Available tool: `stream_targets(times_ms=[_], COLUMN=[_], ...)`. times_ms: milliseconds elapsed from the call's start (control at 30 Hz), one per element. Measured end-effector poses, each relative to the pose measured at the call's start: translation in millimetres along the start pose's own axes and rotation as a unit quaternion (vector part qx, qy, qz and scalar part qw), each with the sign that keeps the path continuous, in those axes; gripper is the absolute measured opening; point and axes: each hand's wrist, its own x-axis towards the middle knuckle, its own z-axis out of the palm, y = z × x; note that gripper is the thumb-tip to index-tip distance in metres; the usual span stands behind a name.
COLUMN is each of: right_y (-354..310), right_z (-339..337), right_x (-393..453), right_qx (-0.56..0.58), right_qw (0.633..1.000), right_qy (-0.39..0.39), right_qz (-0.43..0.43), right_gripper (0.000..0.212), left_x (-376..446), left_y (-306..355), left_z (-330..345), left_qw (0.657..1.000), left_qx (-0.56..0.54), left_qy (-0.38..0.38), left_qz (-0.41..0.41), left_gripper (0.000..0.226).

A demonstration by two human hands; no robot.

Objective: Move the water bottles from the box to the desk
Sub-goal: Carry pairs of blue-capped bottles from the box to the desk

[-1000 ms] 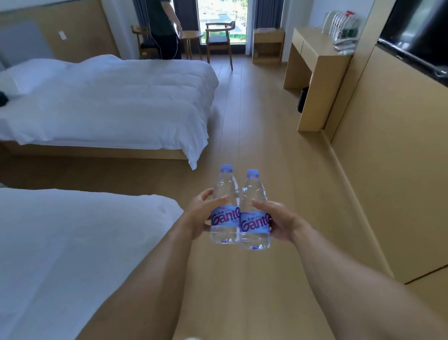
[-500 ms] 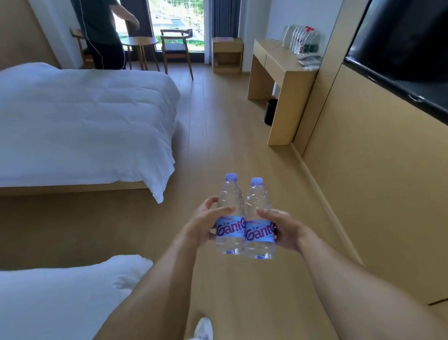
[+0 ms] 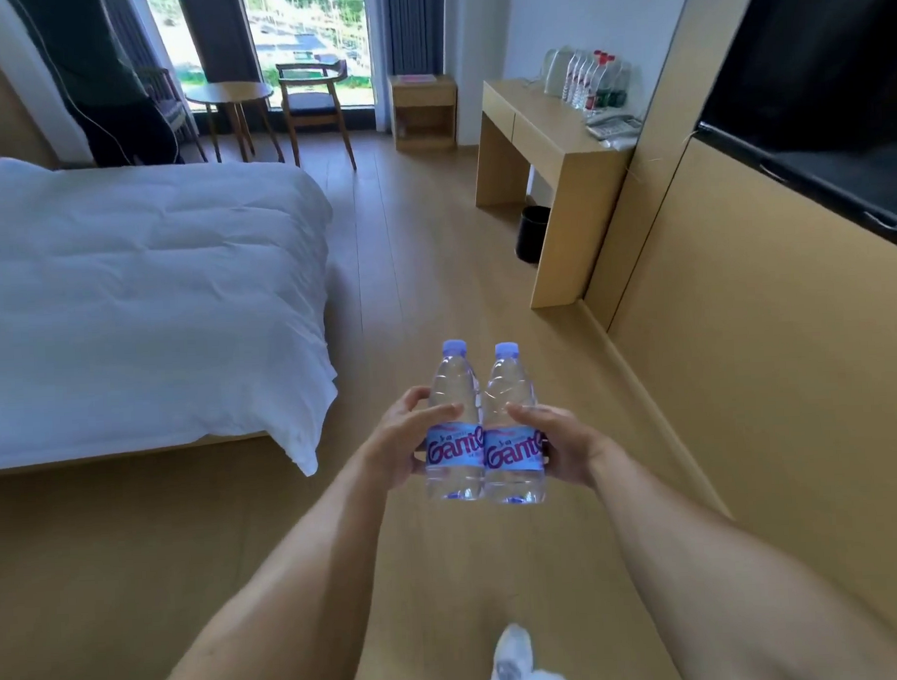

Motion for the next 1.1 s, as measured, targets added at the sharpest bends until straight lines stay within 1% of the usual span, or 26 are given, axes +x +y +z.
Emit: stream_targets(times_ms=[167, 233, 300, 467, 567, 633, 700, 800, 867, 933, 1000, 1100], right_y=[-34, -52, -75, -151, -194, -218, -237, -262, -276, -290, -304, -330], right_z=[-1, -2, -5, -12, -19, -20, -22, -28, -33, -36, -41, -47], right_x=[81, 118, 159, 253, 301, 328, 351, 386, 409, 434, 461, 506], right_qx=[0.001, 0.004, 0.003, -0.017, -0.022, -0.035, -0.044, -0.055, -0.067, -0.071, -0.069, -0.069], right_qw=[1.0, 0.999, 0.998, 0.997, 0.997, 0.995, 0.995, 0.995, 0.994, 0.995, 0.996, 0.997], right_qy=[-0.029, -0.044, -0.055, -0.075, -0.08, -0.09, -0.091, -0.081, -0.082, -0.077, -0.06, -0.034], right_qz=[0.004, 0.007, 0.011, 0.013, 0.009, 0.009, 0.01, 0.002, 0.002, 0.003, 0.002, 0.006], right_gripper=[0.071, 0.065, 0.056, 0.06, 0.06, 0.053, 0.051, 0.068, 0.071, 0.068, 0.061, 0.048], left_x=[74, 106, 139, 222, 266, 292, 318, 358, 385, 414, 447, 503], left_y=[25, 40, 62, 129, 163, 179, 193, 214, 226, 238, 250, 274], left_z=[-29, -40, -49, -64, -72, -77, -84, -92, -98, -105, -112, -124], left_qw=[1.0, 0.999, 0.999, 0.997, 0.996, 0.995, 0.995, 0.996, 0.997, 0.997, 0.998, 0.999], left_qx=[-0.002, 0.005, 0.009, 0.006, -0.004, -0.01, -0.016, -0.02, -0.016, -0.016, -0.015, -0.007], left_qy=[0.021, 0.035, 0.05, 0.079, 0.088, 0.093, 0.093, 0.085, 0.077, 0.068, 0.054, 0.032], left_qz=[0.0, 0.003, 0.007, 0.015, 0.03, 0.029, 0.026, 0.027, 0.023, 0.019, 0.018, 0.018], left_gripper=[0.06, 0.059, 0.06, 0.074, 0.065, 0.059, 0.057, 0.055, 0.06, 0.065, 0.068, 0.064])
